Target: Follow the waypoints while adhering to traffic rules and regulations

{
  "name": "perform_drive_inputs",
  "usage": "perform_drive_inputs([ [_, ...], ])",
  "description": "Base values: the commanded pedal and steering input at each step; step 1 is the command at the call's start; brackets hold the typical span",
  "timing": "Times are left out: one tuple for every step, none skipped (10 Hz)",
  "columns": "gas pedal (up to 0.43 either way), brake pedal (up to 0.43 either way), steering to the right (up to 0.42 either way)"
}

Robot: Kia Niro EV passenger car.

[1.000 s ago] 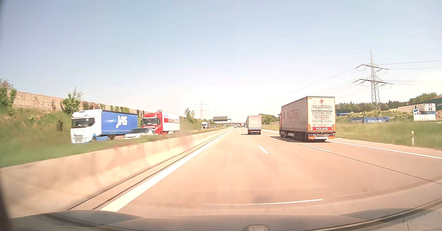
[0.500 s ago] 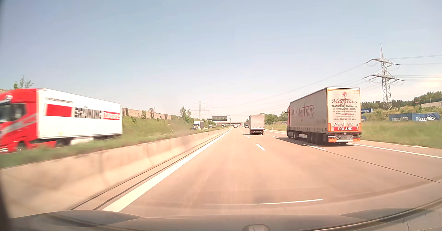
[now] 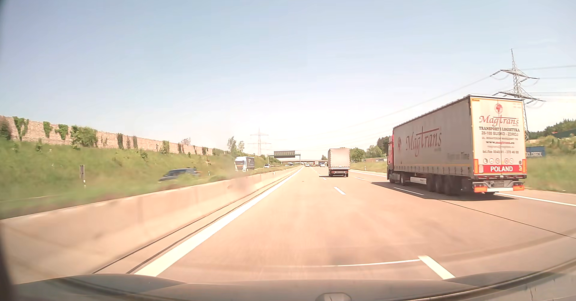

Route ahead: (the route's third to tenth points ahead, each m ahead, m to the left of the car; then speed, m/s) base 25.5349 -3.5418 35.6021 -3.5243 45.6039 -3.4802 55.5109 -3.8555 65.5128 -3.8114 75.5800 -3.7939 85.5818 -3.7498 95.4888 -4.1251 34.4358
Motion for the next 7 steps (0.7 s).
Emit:
perform_drive_inputs([
  [0.331, 0.0, -0.002],
  [0.331, 0.0, -0.002],
  [0.331, 0.0, -0.002],
  [0.331, 0.0, -0.001],
  [0.331, 0.0, -0.001],
  [0.331, 0.0, -0.002],
  [0.331, 0.0, -0.002],
])
